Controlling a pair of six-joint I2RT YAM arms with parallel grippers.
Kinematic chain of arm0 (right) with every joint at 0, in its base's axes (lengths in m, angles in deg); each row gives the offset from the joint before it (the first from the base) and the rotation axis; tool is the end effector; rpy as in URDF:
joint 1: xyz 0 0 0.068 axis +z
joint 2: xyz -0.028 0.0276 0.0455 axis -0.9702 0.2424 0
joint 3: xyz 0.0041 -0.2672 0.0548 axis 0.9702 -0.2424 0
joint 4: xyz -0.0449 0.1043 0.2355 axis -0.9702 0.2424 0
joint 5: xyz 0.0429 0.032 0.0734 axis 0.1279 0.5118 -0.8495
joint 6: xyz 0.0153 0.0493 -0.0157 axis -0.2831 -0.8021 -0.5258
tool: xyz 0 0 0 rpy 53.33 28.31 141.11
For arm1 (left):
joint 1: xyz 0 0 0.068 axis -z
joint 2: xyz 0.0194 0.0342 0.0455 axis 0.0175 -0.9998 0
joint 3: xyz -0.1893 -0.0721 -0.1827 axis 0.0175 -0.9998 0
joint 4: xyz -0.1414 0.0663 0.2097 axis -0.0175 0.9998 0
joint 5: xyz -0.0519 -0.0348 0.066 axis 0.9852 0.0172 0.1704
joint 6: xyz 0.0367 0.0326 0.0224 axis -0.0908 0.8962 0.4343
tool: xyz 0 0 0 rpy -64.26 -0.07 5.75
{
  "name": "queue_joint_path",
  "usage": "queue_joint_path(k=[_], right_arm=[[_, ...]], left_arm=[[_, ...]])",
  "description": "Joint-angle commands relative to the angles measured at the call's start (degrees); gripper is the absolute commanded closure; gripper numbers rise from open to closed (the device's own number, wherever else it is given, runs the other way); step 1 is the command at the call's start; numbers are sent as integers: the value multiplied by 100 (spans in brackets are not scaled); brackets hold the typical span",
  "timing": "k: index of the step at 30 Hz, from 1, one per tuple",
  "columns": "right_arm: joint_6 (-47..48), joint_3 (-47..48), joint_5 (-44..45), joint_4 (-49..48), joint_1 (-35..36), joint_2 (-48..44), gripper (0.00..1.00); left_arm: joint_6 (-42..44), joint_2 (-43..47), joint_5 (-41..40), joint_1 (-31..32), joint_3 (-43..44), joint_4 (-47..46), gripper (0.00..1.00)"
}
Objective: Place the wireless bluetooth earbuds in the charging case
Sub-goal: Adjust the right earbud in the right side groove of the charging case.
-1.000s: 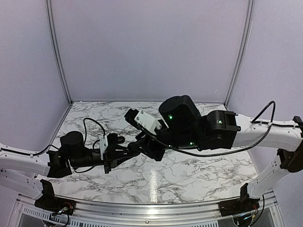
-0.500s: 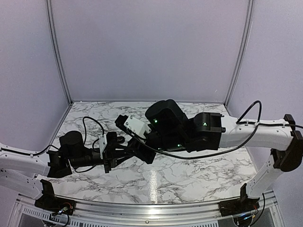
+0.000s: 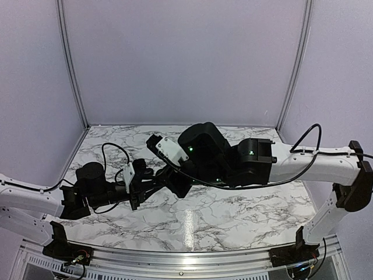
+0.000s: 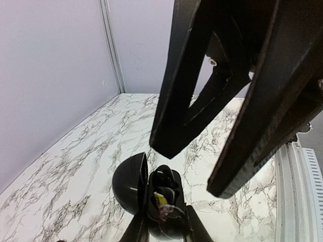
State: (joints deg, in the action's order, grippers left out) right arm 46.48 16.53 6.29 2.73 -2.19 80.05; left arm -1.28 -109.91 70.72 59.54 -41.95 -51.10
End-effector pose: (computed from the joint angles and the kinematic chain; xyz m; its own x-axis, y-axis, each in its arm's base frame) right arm 0.1098 0.3536 0.3399 -0.2630 -0.4888 -0.8318 -0.8744 0.4851 -0.0086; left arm 0.1242 -0.2112 0.2342 0.1423 0.0829 -0.9863 0.8981 0.4081 0.1638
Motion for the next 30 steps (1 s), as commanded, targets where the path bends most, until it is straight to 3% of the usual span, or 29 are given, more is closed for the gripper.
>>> queue_joint_path(k=[1,30], right_arm=[[-315,304,-23,-131,14,114,70],[-402,430,226,105,-106,449,76]], left_arm=[[-7,-77,-212,-27,149,-269,100],[70,-43,-178,25,156,-304,100]])
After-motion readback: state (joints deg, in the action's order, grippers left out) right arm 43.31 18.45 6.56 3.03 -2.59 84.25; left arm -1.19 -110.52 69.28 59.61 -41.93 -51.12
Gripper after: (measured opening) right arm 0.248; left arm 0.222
